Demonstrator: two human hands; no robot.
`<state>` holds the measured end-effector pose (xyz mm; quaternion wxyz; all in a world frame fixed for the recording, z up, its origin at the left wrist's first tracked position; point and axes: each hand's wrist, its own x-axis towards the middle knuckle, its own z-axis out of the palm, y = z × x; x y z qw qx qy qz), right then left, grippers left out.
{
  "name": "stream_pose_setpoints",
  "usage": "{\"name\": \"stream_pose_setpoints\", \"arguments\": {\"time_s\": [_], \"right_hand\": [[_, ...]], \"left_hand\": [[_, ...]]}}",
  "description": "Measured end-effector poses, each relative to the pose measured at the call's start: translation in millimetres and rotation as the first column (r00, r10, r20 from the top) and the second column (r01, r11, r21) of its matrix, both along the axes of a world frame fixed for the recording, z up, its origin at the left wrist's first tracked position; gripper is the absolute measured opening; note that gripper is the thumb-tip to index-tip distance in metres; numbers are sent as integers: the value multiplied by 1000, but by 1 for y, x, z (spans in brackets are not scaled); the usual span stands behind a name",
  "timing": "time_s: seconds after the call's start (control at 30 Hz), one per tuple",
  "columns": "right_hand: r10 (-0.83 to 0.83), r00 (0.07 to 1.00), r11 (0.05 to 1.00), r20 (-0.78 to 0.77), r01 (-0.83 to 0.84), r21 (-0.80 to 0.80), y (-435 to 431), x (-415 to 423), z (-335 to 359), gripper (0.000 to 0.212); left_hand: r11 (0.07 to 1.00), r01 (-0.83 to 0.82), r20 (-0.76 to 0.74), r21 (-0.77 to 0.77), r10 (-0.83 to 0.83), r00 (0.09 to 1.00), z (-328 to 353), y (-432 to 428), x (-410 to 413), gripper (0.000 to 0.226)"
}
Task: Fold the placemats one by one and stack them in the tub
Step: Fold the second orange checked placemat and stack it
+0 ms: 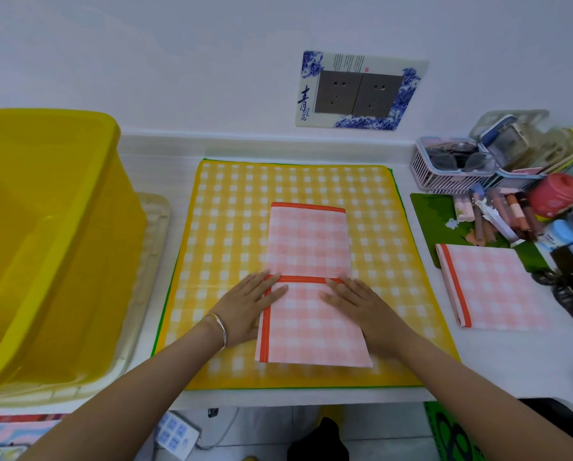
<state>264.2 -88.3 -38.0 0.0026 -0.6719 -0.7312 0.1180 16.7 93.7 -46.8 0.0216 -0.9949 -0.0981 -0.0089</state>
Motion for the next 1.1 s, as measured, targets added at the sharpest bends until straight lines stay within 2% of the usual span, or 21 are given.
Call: {"name": "stream_pose_setpoints", "arguments": {"time_s": [0.13, 0.2, 0.27, 0.33, 0.4, 0.43, 0.5, 0.53, 0.57, 0.63, 0.73, 0.87, 1.0, 1.1], "right_hand": [[-19, 999, 998, -41, 22, 53, 1, 5, -2, 70], [-47, 997, 995, -58, 52, 90, 3, 8, -2, 64], [-85, 991, 987, -100, 98, 124, 4, 9, -3, 56], [-119, 982, 975, -149, 144, 169, 5, 7, -2, 48], [-143, 964, 957, -226, 193, 217, 9, 4, 2, 42], [-189, 927, 939, -323, 267, 215, 11, 3, 6, 39], [-327, 773, 885, -543, 452, 111, 18, 1, 17, 31], [-368, 689, 857, -624, 512, 61, 21, 0, 21, 23], [-389, 648, 824, -654, 563, 68, 24, -1, 21, 15], [-455, 505, 735, -733, 678, 12, 29, -4, 20, 16], [-558, 367, 617, -745, 783, -77, 35, -5, 18, 13], [-653, 248, 482, -716, 865, -140, 44, -5, 15, 18], [-726, 182, 408, -663, 890, -202, 55, -5, 21, 24], [-755, 169, 391, -633, 891, -229, 58, -3, 23, 27]], "left_hand": [[999, 32, 67, -7, -31, 997, -1, 8, 2, 68], [999, 44, 95, -31, -41, 995, 1, 10, 6, 75], [998, 26, 182, -52, -16, 983, 2, 12, 9, 74], [996, 22, 269, -89, 3, 963, 2, 15, 12, 66], [991, 45, 352, -130, 3, 936, 1, 17, 13, 40], [984, 39, 379, -176, 32, 925, 1, 17, 12, 30], [918, -46, 380, -394, 208, 901, 0, 14, 13, 36], [851, -124, 341, -510, 332, 880, 2, 13, 15, 38], [780, -199, 289, -593, 437, 852, 2, 13, 18, 45], [649, -302, 200, -698, 582, 788, 3, 13, 25, 56], [506, -335, 171, -795, 716, 677, 11, 13, 35, 40], [382, -403, 72, -832, 794, 604, 17, 15, 43, 24], [334, -472, -19, -816, 801, 599, 23, 18, 48, 21], [337, -529, -88, -779, 777, 624, 31, 19, 51, 31]]}}
